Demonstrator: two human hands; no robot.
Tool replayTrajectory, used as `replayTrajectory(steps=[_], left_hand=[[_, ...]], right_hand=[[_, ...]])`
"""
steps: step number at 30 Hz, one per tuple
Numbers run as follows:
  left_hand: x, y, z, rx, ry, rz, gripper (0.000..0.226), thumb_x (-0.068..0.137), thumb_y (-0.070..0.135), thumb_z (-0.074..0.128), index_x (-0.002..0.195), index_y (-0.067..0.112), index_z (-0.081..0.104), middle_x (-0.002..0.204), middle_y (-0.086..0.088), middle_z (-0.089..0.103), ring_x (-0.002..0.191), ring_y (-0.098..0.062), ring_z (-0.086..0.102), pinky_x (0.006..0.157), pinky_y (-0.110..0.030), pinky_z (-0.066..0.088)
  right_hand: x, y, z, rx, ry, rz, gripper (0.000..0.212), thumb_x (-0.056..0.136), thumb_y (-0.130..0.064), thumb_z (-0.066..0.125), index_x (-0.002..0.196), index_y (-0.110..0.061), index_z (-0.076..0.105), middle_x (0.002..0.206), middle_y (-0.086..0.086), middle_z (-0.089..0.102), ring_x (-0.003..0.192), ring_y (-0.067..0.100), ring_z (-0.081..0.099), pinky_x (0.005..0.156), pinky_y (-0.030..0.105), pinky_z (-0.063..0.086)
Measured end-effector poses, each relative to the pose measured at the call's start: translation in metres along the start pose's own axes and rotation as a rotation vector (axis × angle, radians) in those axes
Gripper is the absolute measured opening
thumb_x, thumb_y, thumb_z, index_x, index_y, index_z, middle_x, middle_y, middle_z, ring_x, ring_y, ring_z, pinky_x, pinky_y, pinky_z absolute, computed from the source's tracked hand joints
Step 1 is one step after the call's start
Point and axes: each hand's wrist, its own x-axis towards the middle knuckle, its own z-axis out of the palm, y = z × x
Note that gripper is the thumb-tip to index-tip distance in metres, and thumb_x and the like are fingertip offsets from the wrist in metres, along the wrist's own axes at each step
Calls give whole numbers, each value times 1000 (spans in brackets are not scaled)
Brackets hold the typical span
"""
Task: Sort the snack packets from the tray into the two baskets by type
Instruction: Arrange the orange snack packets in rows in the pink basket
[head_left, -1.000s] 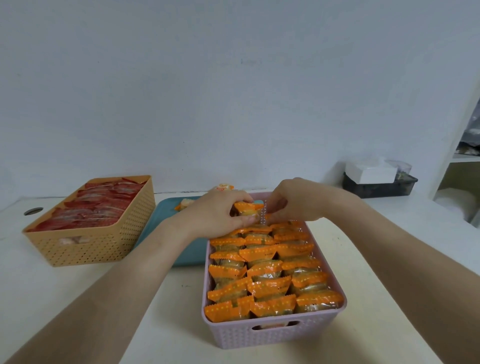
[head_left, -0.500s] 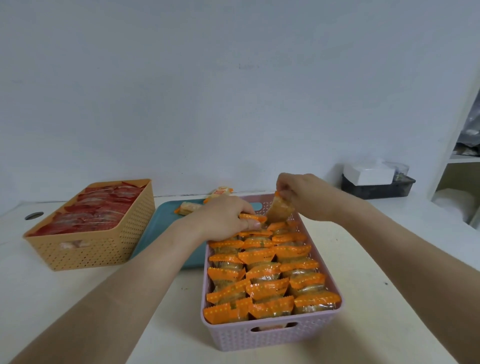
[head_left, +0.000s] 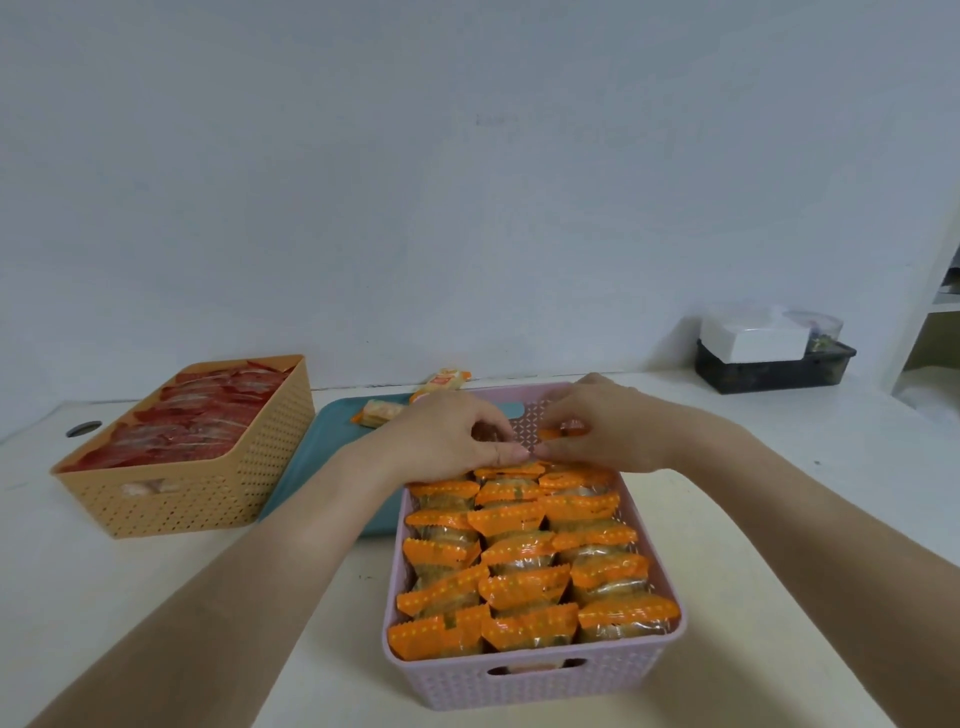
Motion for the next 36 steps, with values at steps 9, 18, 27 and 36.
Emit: replayTrajectory(steps=[9, 18, 27, 36], left_hand=[[7, 6, -9, 361, -134, -41, 52, 91, 65, 27, 112, 29, 58, 100, 9, 66, 89, -10, 58, 78, -33, 47], [-14, -14, -36, 196, -136, -95, 30, 86, 37, 68, 116, 34, 65, 109, 18, 65, 101, -3, 58, 86, -24, 46], [-18, -34, -20, 278, 228, 10, 19, 94, 40, 52, 94, 34, 70, 68, 18, 52, 76, -8, 48, 61, -24, 31], [-25, -38, -26, 155, -35, 88, 32, 92, 56, 46, 74, 38, 65, 66, 19, 57, 68, -5, 56, 68, -32, 48]], right_hand=[[0, -1, 11, -160, 119, -76, 41, 97, -58, 29, 116, -33, 55, 105, -11, 63, 105, 13, 53, 91, 40, 27], [29, -31, -17, 1, -34, -175, 38, 93, -46, 54, 128, -33, 59, 116, -7, 66, 100, 12, 59, 91, 33, 47], [35, -25, -13, -33, -110, -116, 19, 96, -40, 52, 103, -28, 65, 93, -9, 65, 84, 11, 54, 73, 25, 39], [37, -32, -2, -92, -146, -117, 23, 102, -40, 36, 92, -27, 53, 82, -12, 52, 80, 9, 50, 78, 30, 41]])
